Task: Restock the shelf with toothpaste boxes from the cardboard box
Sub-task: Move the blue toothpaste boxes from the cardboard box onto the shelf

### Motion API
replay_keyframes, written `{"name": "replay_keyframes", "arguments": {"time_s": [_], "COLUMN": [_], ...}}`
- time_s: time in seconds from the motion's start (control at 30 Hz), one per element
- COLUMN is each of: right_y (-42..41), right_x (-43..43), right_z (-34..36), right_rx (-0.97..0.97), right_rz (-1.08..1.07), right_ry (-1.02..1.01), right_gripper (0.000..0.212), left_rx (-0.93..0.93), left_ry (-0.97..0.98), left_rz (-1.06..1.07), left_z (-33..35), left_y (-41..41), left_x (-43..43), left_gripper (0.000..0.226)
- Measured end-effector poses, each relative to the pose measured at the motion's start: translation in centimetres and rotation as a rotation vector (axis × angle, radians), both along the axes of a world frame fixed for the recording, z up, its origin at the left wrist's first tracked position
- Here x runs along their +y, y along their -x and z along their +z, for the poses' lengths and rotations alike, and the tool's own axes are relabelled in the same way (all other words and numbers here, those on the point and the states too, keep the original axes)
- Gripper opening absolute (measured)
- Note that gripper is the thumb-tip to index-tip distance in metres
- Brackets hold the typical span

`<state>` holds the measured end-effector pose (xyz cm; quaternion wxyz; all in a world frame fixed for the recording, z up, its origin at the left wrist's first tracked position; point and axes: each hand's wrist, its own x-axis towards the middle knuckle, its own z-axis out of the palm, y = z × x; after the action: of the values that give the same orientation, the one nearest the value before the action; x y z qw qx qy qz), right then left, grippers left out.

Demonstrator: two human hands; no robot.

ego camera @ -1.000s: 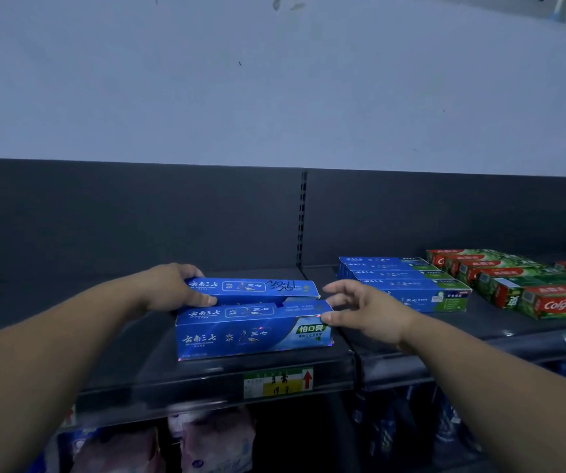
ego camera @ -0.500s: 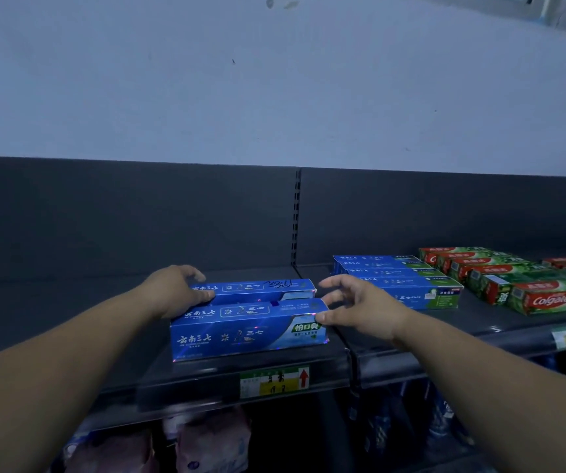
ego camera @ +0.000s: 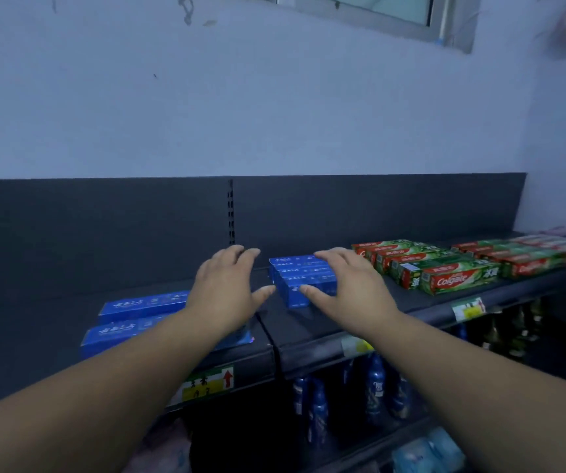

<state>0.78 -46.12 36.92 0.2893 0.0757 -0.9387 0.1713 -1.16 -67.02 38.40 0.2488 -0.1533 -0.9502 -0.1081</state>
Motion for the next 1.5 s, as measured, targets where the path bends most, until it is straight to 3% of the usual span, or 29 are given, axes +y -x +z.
{"name": "replay_keyframes", "arguments": {"time_s": [0.57, 0.9, 1.17, 1.5], "right_y": [-19.7, -30.4, -30.5, -24.5], "right_x": [27.8, 42.9, 48.4, 53.5], "right_z": [0.4, -5.0, -12.6, -23.2], "right_rx": [0.048, -0.119, -0.341, -0.633], "right_rz": [-0.581, -0.74, -0.802, -0.937], "right_ry": [-0.061, -0.053, 0.06, 0.193], "right_gripper": [0.071, 0.073, 0.071, 0.068], "left_rx": [0.122, -0.061, -0.223, -0.389], "left_ry": [0.03, 0.056, 0.134, 0.241], "left_rz": [-0.328, -0.482, -0.5, -0.599], "left_z": [-0.8, -6.3, -13.9, -24.1], "left_y": [-12.2, -19.7, -16.8, -6.4], "left_x": [33.3, 47.9, 52.2, 57.5], "left_gripper": [0.073, 0.073, 0.07, 0.068]}}
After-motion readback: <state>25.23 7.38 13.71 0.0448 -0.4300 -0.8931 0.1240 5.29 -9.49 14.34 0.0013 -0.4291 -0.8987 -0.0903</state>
